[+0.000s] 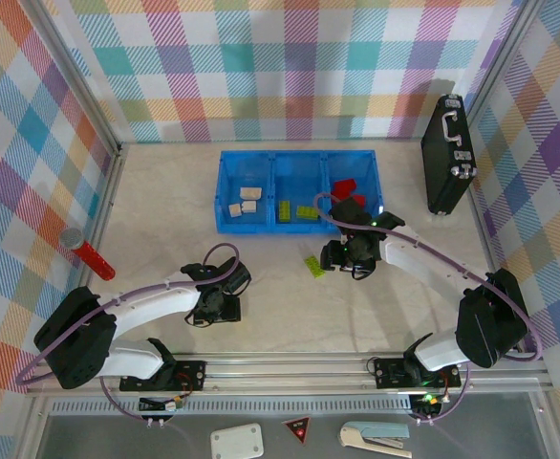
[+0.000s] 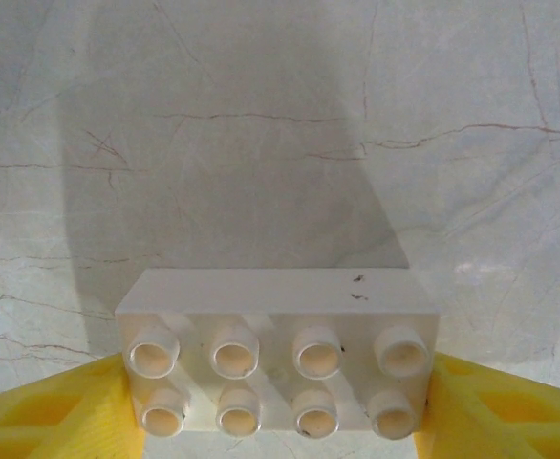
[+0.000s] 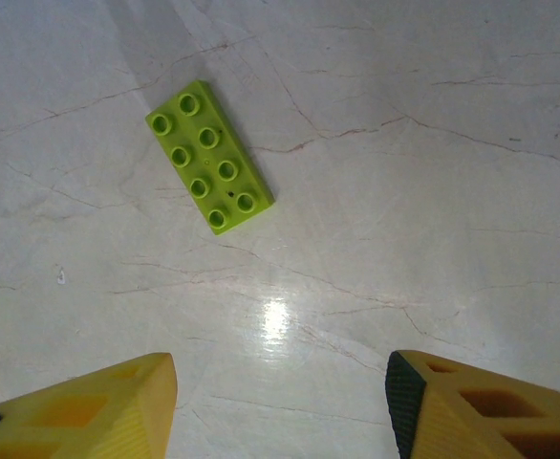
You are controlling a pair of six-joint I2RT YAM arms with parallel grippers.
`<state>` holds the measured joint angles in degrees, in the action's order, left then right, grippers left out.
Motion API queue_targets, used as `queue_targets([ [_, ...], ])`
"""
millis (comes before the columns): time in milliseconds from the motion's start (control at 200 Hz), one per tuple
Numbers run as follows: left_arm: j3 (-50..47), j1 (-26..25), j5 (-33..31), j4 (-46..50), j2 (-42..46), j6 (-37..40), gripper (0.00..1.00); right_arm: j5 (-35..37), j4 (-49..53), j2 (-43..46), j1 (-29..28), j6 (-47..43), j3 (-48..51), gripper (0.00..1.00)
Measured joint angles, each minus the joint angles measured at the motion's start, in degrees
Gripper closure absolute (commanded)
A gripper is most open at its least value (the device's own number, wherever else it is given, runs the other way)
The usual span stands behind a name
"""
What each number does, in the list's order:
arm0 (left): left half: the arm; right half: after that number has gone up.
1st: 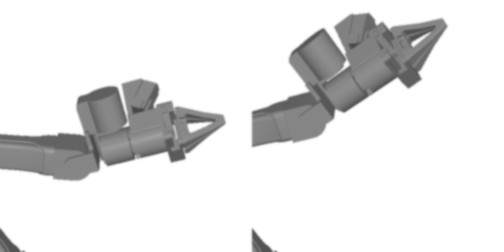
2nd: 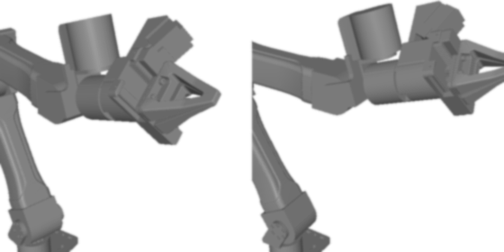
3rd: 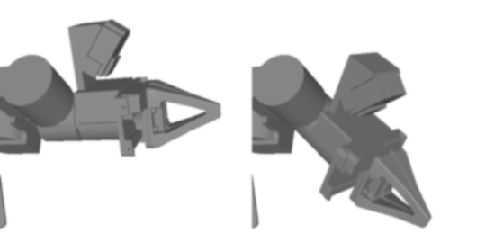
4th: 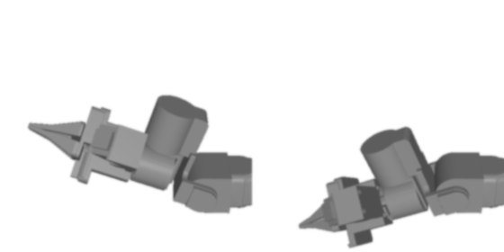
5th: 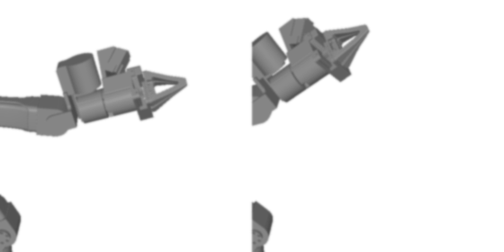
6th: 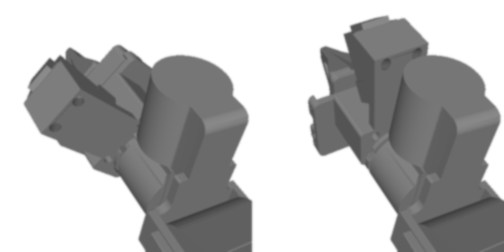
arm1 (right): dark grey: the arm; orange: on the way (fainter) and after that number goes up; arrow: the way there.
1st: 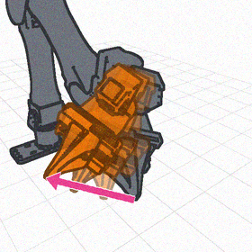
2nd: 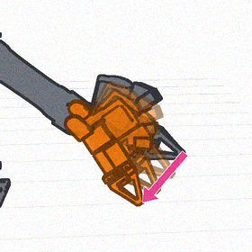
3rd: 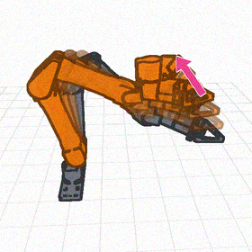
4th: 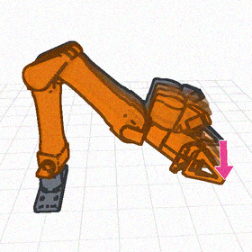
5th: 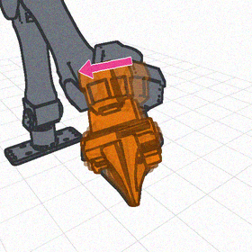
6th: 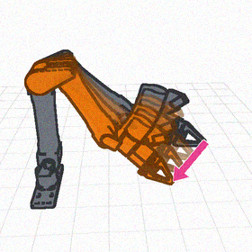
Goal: Sort the legos into containers by color
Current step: Pick up the lego from the middle-left of the table, then place the lego in the container.
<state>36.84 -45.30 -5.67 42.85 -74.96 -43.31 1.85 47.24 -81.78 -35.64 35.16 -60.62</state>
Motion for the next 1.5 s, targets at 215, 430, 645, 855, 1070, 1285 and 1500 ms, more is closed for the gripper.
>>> queue_targets([
  [215,0.04,-0.04,-0.02,0.09,0.28,0.02,0.36,0.0,0.42,0.37,0.0,0.02,0.0,0.39],
  [430,2.19,-0.04,-0.66,0.7,2.21,0.68,0.37,0.07,0.39,2.08,-0.02,0.04,0.63,0.39],
  [645,8.87,-0.04,-2.14,1.9,1.4,2.93,0.37,0.68,1.79,5.57,-0.02,0.52,3.56,0.39],
  [855,17.73,0.59,-2.97,3.78,-4.28,7.54,0.37,1.79,3.5,10.64,0.0,1.77,6.69,0.39],
  [1070,27.5,3.67,-2.71,4.22,-11.98,13.22,0.37,2.71,5.81,15.96,-0.02,3.48,10.34,0.39],
  [1285,36.26,8.15,-1.25,4.98,-19.28,18.58,0.37,4.15,8.85,22.03,-0.02,5.03,12.94,0.39],
  [1500,43.32,12.85,1.2,5.27,-25.22,22.45,0.38,5.05,11.56,26.29,-0.02,6.69,13.7,0.39],
])
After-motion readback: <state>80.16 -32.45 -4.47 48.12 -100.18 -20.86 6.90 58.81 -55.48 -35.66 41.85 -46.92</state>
